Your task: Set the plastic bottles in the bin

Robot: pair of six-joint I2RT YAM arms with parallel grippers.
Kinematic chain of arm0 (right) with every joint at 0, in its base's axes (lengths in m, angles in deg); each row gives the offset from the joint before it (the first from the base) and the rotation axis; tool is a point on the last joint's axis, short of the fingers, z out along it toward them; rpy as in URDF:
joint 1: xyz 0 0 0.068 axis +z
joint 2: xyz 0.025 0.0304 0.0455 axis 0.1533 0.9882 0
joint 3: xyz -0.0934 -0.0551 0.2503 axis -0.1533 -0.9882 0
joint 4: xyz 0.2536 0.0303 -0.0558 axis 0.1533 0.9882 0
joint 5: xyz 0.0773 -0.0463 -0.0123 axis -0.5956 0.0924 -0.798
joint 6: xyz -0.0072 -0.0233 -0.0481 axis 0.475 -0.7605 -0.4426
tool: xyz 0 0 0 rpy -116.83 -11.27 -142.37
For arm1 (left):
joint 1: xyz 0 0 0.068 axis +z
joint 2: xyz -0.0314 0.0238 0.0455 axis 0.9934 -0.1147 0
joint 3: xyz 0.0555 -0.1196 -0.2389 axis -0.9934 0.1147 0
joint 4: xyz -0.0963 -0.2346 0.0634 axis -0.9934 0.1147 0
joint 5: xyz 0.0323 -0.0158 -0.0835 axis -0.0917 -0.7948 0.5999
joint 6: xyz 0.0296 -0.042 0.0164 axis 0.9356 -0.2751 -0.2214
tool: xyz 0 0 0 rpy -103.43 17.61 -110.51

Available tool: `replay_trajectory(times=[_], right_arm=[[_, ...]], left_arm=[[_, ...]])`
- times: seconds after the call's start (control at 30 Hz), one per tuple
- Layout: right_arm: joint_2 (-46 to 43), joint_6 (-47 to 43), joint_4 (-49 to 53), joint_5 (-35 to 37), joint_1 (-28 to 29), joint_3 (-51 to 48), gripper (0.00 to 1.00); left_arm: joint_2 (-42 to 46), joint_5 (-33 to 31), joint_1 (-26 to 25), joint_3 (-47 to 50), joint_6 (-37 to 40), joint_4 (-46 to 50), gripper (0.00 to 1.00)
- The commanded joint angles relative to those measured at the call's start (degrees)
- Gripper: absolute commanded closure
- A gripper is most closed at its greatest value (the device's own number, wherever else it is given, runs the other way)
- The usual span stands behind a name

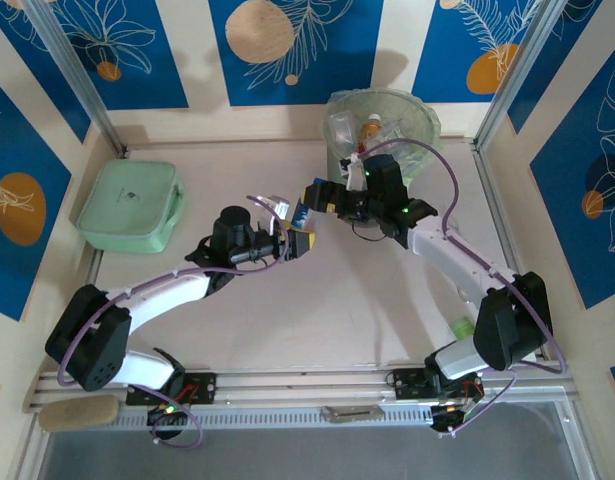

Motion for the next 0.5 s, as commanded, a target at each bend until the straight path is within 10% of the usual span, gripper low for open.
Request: replay_trajectory(times=[0.0,0.47], right_arm=[[1.1,0.2,0.5,-2.8,0.7,2.3,0.17],[5.0,2.0,-0.3,-3.9,3.0,3.9,0.39]], left_arm=[[1.6,1.1,0.4,0.6,0.5,-0.4,0.41],[2.0,-1.3,0.3,1.3,1.3,1.1,0.36]])
